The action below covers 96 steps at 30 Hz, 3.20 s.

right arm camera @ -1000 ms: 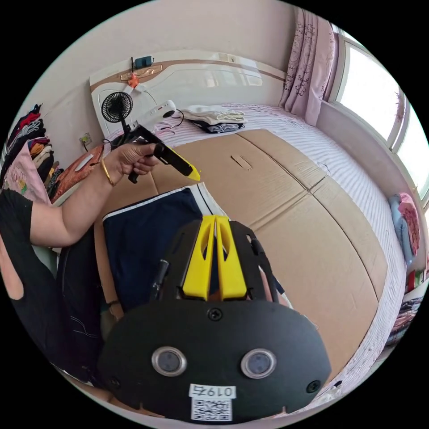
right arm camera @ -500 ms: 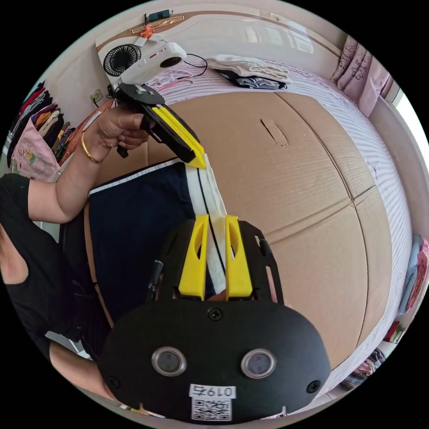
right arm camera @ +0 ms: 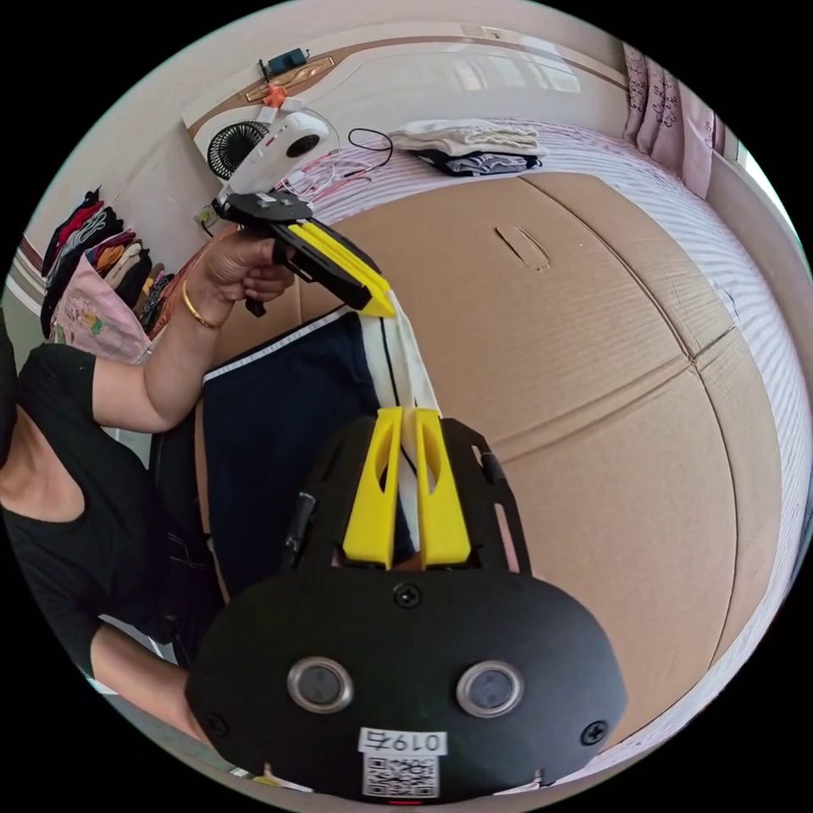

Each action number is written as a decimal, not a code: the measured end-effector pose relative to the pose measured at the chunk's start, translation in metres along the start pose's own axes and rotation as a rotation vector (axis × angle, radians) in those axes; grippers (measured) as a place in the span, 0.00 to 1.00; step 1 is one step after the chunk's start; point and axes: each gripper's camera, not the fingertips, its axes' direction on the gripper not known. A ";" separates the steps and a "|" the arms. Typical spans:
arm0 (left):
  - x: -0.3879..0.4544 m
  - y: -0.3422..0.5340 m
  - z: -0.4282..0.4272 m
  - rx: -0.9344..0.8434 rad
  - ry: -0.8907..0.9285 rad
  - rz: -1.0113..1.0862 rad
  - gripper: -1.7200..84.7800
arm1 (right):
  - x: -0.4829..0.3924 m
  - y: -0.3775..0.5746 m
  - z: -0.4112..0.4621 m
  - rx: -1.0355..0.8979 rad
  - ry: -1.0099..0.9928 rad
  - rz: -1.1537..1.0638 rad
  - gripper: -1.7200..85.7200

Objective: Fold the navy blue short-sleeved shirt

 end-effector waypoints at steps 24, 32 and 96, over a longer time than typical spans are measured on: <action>0.002 -0.029 0.008 -0.017 -0.080 -0.022 0.03 | -0.086 -0.084 -0.029 -0.005 0.183 0.043 0.02; 0.001 -0.033 0.009 -0.031 -0.108 -0.013 0.03 | -0.116 -0.105 -0.090 0.039 0.261 0.071 0.01; -0.023 -0.037 -0.013 -0.033 -0.080 -0.037 0.03 | -0.085 -0.222 -0.411 -0.093 -0.357 0.044 0.03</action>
